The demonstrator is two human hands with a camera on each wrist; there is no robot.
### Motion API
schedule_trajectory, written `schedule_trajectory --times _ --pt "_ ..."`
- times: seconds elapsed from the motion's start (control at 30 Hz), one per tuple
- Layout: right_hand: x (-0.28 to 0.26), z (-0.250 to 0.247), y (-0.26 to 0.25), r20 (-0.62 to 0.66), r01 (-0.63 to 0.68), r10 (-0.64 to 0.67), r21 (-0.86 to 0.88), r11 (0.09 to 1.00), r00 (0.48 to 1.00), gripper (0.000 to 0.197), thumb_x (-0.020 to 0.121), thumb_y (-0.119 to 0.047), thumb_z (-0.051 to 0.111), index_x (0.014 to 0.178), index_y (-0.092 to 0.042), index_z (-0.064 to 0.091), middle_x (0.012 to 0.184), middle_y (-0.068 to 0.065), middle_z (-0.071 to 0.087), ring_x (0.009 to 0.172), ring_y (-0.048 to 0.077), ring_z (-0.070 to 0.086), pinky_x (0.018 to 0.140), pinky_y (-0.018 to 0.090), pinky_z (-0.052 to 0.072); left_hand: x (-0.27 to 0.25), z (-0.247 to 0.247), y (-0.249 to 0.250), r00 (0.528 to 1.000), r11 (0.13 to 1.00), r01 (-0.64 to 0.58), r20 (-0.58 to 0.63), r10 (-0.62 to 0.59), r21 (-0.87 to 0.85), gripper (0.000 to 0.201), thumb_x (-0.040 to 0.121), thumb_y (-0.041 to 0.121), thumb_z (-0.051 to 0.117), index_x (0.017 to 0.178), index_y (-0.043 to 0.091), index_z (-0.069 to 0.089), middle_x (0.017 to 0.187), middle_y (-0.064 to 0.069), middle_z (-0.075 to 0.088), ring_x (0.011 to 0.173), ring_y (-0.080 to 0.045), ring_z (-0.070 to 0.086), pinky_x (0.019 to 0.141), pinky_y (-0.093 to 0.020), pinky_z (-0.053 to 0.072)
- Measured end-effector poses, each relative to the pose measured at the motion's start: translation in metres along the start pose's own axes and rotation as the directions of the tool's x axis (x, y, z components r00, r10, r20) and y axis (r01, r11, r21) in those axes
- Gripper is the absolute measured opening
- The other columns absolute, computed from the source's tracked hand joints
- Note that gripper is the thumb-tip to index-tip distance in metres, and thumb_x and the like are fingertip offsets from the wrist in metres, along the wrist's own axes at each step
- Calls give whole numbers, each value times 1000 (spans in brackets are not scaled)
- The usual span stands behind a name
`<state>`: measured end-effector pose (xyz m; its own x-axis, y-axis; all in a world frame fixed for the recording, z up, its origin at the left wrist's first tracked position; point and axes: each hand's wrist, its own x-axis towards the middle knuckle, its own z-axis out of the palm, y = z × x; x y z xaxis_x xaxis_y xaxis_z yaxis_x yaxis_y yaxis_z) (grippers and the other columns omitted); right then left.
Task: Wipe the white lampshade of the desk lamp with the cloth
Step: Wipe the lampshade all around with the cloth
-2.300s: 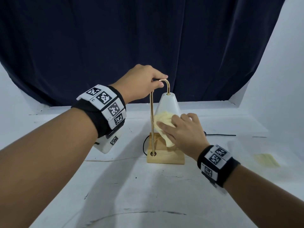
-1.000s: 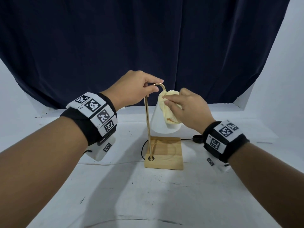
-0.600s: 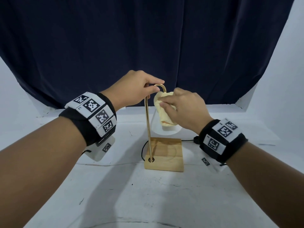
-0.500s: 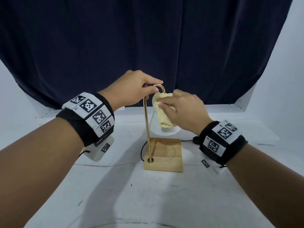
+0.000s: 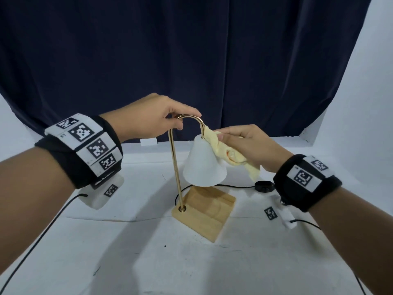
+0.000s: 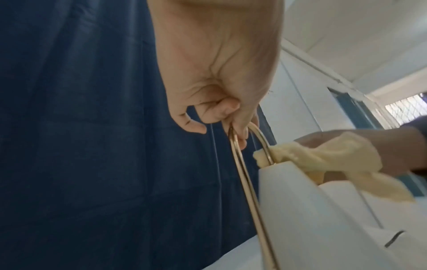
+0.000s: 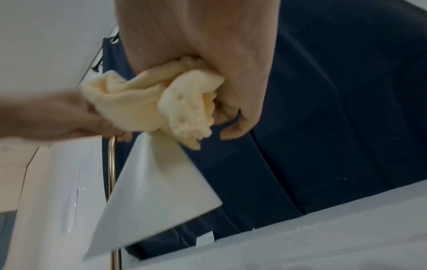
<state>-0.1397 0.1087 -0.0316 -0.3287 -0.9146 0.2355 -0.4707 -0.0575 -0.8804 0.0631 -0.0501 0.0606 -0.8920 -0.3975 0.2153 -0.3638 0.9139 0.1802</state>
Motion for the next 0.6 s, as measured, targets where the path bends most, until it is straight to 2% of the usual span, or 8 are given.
schedule_trajectory --times 0.07,0.13,0.17,0.23,0.3,0.4,0.5,0.6 --pt "4 -5 -5 72 -34 31 35 999 997 19 100 -35 65 111 -34 80 111 -4 79 112 22 71 106 41 54 -3 1 -4 1000 999 -6 -17 5 -42 44 105 25 65 135 57 62 102 23 76 50 -11 41 50 -14 43" --pt "10 -10 -7 121 -60 54 45 997 991 19 100 -33 65 110 -32 81 113 -6 79 113 19 71 107 40 53 -4 2 -5 1000 997 -13 -19 11 -74 43 105 26 65 134 57 63 100 27 75 62 -21 55 61 -25 53" --pt "14 -12 -10 144 -68 62 36 997 988 19 100 -32 65 109 -31 81 113 -7 78 113 16 72 106 37 53 -4 2 -5 1000 996 -11 -18 10 -84 43 104 26 65 134 56 64 98 30 73 71 -17 62 69 -28 54" --pt "24 -14 -14 181 -89 84 19 996 980 20 99 -28 64 109 -29 81 112 -7 79 111 12 72 102 32 53 -3 2 -5 1000 995 -11 -18 9 -98 42 104 24 66 134 54 65 94 36 68 84 -1 67 76 -17 48" --pt "35 -15 -18 202 -119 116 1 993 973 22 98 -21 62 108 -25 82 109 -6 79 106 9 73 94 28 53 -2 0 -5 1000 993 -6 -14 5 -116 42 104 23 66 134 53 65 93 39 66 89 16 63 72 0 41" --pt "48 -16 -17 237 -146 147 -22 989 960 24 98 -16 59 109 -21 81 110 -3 79 102 9 72 89 26 52 -2 -1 -3 1000 989 5 -5 -6 -151 43 103 23 67 134 53 65 88 44 65 90 28 58 68 6 39" --pt "49 -24 -8 283 -163 156 2 987 947 27 100 -12 57 114 -18 79 115 -2 78 103 9 71 88 25 53 -2 0 -3 1000 986 16 0 -17 -166 43 103 26 66 135 55 64 94 34 73 92 22 61 75 -5 42" --pt "44 -35 2 294 -194 172 49 980 940 28 99 -8 56 117 -12 76 109 -1 78 94 9 71 79 21 55 -3 1 -2 999 987 35 8 -34 -156 43 103 29 66 133 60 63 96 30 76 97 -7 71 83 -32 57"
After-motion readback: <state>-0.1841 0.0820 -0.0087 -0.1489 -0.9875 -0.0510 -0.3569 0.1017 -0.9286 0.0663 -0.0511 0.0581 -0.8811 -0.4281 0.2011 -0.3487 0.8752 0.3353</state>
